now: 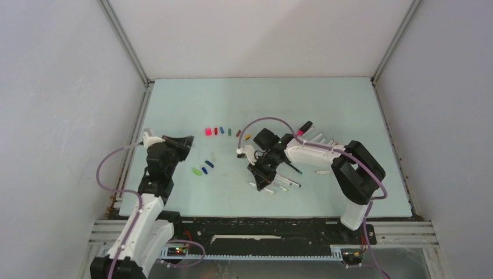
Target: Open the pen caps
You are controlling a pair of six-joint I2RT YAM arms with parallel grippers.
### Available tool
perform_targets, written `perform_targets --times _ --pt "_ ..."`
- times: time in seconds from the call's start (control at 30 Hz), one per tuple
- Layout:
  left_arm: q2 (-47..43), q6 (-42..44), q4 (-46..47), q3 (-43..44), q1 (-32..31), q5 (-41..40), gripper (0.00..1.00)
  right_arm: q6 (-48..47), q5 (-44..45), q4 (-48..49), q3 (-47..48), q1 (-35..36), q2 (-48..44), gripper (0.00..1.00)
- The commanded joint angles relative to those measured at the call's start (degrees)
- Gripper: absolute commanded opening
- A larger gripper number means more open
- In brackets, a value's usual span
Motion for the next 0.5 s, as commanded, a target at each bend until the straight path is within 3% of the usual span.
perform_targets --times 0.0,0.17,0.47 --pt "-7.96 6.58 -27.91 -0.92 0.25 -12.08 0.0 -1.32 11.6 0.16 -0.12 3.13 -0.2 0.0" --pt "-8.74 3.8 -32.06 -4.83 0.25 -15.32 0.0 -1.24 16.87 0.67 -0.1 5.43 1.27 0.07" --pt "8.46 2.38 -32.21 -2.74 0.25 -14.9 0.01 -1.32 18.3 1.09 -0.12 4.55 1.5 0.16"
